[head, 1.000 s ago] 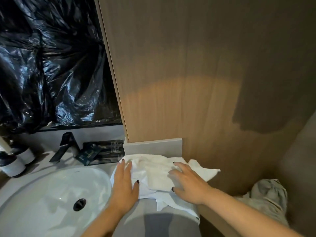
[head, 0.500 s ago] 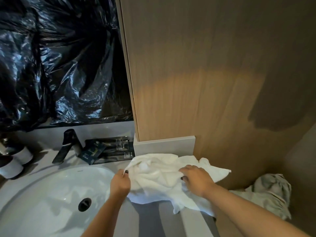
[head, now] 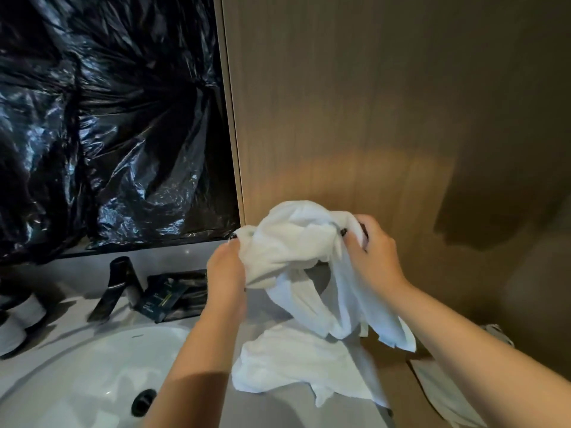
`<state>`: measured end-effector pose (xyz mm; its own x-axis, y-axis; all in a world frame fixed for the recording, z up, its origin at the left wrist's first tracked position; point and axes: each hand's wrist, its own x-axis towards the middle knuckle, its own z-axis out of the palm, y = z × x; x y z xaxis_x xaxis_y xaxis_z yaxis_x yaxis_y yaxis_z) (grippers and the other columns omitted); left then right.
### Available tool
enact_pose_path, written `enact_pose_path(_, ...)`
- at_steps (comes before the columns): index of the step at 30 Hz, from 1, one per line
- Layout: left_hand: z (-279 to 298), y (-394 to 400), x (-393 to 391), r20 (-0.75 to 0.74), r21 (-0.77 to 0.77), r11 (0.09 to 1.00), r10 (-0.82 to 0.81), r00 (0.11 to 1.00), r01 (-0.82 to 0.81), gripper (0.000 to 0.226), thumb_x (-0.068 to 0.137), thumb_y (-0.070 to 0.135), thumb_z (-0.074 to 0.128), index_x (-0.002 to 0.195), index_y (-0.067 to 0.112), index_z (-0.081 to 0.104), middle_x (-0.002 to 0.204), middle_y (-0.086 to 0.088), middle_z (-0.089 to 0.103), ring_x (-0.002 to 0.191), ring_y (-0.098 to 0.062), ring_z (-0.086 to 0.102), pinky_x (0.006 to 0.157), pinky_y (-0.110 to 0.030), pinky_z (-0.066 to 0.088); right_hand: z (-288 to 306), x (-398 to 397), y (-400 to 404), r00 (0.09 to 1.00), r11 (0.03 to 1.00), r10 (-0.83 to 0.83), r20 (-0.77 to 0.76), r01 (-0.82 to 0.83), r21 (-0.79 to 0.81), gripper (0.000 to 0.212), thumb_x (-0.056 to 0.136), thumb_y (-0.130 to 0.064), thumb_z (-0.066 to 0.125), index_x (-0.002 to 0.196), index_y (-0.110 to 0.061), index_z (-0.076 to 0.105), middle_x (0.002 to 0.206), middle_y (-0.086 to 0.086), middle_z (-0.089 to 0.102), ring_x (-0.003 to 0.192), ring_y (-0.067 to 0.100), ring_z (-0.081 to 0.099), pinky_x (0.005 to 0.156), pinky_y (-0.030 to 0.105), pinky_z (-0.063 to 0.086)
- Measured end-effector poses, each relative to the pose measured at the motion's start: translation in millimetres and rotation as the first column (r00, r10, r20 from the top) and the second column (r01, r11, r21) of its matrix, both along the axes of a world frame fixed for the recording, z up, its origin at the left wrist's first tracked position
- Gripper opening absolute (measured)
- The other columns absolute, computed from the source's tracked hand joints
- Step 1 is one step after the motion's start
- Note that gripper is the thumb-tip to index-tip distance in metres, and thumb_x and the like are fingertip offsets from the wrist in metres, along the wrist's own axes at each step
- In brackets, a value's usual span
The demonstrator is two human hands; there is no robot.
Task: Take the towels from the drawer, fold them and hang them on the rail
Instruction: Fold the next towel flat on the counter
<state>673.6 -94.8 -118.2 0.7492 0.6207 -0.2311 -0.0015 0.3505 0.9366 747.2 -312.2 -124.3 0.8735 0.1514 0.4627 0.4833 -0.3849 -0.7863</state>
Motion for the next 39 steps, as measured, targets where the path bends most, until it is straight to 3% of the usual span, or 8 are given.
enact_pose_path(6, 39.3, -27.3, -3.4, 0.089, 0.045, 0.973, -0.228, 0.969, 0.225, 0.014, 0.097, 0.025, 0.057, 0.093, 0.020, 0.069, 0.077, 0.001, 0.074, 0.064, -0.015, 0.068, 0.054, -0.025, 0.049, 16.4, -20.1, 8.5, 0.944, 0.888, 0.323, 0.071, -0.277, -0.366, 0.113, 0.072, -0.047, 0.080, 0.152, -0.041, 0.000, 0.158, -0.015, 0.007, 0.142, -0.003, 0.014, 0.106, 0.014, 0.021)
enact_pose_path(11, 23.0, -39.0, -11.2, 0.075, 0.147, 0.917, -0.384, 0.920, 0.371, 0.031, 0.103, 0.032, 0.045, 0.099, 0.017, 0.071, 0.097, -0.005, 0.076, 0.086, -0.019, 0.072, 0.075, -0.039, 0.058, -6.4, -21.8, -0.2, 0.988, 0.985, 0.129, 0.085, -0.118, -0.126, 0.055, 0.078, -0.019, 0.077, 0.120, -0.043, 0.051, 0.122, -0.015, 0.056, 0.119, 0.007, 0.053, 0.086, -0.002, 0.033)
enact_pose_path(17, -69.4, -28.5, -7.0, -0.122, 0.231, 0.917, -0.304, 0.945, 0.325, 0.014, 0.095, -0.003, 0.054, 0.094, 0.010, 0.059, 0.094, -0.014, 0.073, 0.084, -0.029, 0.072, 0.074, -0.039, 0.057, 0.9, -14.1, -37.6, 0.982, 0.992, -0.092, 0.163, 0.104, -0.072, 0.028, 0.079, 0.004, 0.071, 0.093, -0.020, 0.065, 0.095, 0.000, 0.060, 0.086, 0.002, 0.057, 0.069, 0.006, 0.040)
enact_pose_path(22, -155.5, -36.1, -4.0, -0.595, 0.555, 0.331, -0.483, 0.642, 0.763, 0.054, 0.079, 0.025, 0.073, 0.128, 0.020, 0.052, 0.130, -0.004, 0.058, 0.126, -0.027, 0.052, 0.104, -0.043, 0.043, 20.5, -19.8, -65.5, 0.940, 0.964, -0.240, 0.242, 0.261, -0.058, 0.019, 0.082, 0.003, 0.068, 0.097, -0.010, 0.068, 0.099, 0.005, 0.061, 0.086, 0.013, 0.057, 0.072, 0.002, 0.038)
enact_pose_path(25, -192.2, -30.8, -1.9, -0.865, 0.493, -0.042, -0.137, 0.483, 0.869, 0.092, 0.081, 0.061, 0.059, 0.156, 0.032, 0.013, 0.163, -0.001, 0.016, 0.149, -0.031, 0.014, 0.118, -0.054, 0.017, 32.8, -25.3, -79.4, 0.921, 0.949, -0.290, 0.262, 0.312, -0.050, 0.014, 0.086, -0.003, 0.069, 0.098, -0.011, 0.068, 0.101, 0.007, 0.062, 0.090, 0.015, 0.058, 0.074, 0.006, 0.040)
enact_pose_path(29, -203.7, -17.2, 3.0, -0.816, 0.542, -0.286, 0.045, 0.576, 0.790, 0.075, 0.087, 0.064, 0.045, 0.152, 0.036, 0.021, 0.151, -0.001, 0.033, 0.133, -0.028, 0.036, 0.105, -0.043, 0.035, 41.5, -37.7, -90.5, 0.904, 0.931, -0.323, 0.279, 0.356, -0.076, 0.014, 0.088, -0.009, 0.071, 0.096, -0.018, 0.066, 0.102, 0.001, 0.061, 0.088, 0.002, 0.055, 0.075, 0.000, 0.039)
enact_pose_path(33, -187.6, 17.7, 23.7, -0.722, 0.629, -0.348, 0.071, 0.688, 0.695, 0.056, 0.086, 0.022, 0.055, 0.140, 0.025, 0.037, 0.133, -0.002, 0.046, 0.121, -0.024, 0.049, 0.097, -0.035, 0.046, 42.1, -49.3, -92.9, 0.904, 0.921, -0.318, 0.285, 0.366, -0.132, 0.012, 0.086, -0.008, 0.072, 0.093, -0.017, 0.068, 0.099, -0.001, 0.061, 0.087, 0.002, 0.054, 0.075, 0.001, 0.039)
enact_pose_path(39, -174.8, 25.8, 5.4, -0.717, 0.647, -0.173, 0.194, 0.670, 0.743, 0.058, 0.087, 0.019, 0.055, 0.141, 0.018, 0.033, 0.144, -0.007, 0.036, 0.132, -0.028, 0.039, 0.111, -0.042, 0.035, 39.8, -57.2, -80.4, 0.917, 0.927, -0.312, 0.248, 0.351, -0.130, 0.014, 0.082, -0.003, 0.074, 0.090, -0.014, 0.071, 0.097, 0.001, 0.064, 0.085, 0.005, 0.057, 0.073, 0.001, 0.039)
